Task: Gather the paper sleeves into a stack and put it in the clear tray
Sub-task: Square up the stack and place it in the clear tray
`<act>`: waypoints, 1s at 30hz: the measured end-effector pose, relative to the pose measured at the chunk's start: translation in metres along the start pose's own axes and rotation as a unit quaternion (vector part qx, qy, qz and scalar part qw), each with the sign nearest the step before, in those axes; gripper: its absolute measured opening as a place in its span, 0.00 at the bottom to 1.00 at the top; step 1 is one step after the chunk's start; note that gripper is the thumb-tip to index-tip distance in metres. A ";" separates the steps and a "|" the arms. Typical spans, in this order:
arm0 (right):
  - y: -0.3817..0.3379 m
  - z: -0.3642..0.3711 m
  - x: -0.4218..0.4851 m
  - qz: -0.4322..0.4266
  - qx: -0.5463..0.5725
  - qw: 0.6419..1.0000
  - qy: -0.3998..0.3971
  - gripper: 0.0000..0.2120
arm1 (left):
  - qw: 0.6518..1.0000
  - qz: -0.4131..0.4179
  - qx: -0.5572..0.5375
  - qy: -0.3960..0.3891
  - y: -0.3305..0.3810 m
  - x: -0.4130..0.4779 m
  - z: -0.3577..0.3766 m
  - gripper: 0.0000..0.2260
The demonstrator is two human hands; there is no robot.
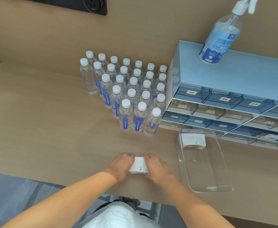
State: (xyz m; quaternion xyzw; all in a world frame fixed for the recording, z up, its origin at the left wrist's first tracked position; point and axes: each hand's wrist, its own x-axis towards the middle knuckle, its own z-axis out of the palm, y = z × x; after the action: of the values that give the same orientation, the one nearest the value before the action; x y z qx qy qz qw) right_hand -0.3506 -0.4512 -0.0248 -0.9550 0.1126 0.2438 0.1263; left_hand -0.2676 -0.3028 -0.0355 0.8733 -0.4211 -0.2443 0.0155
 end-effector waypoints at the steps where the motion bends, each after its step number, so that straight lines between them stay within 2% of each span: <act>1: -0.001 0.001 0.000 0.002 -0.006 1.000 0.003 0.26 | 1.000 0.001 -0.002 0.005 0.000 0.000 0.001 0.14; 10: 0.000 0.008 -0.005 0.010 0.008 0.999 0.032 0.17 | 1.000 -0.009 -0.004 0.013 0.001 0.001 0.010 0.14; 20: -0.017 0.014 -0.005 0.072 0.014 0.996 0.041 0.20 | 1.000 -0.012 0.016 -0.010 0.001 0.005 0.002 0.15; 30: -0.012 0.008 -0.013 0.074 0.021 0.996 0.042 0.20 | 0.998 0.011 0.026 -0.049 0.002 0.007 -0.015 0.16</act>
State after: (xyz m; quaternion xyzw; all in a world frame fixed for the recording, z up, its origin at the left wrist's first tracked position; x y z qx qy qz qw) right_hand -0.3620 -0.4360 -0.0229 -0.9504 0.1936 0.2101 0.1229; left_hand -0.2584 -0.3121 -0.0248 0.8558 -0.4369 -0.2759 -0.0253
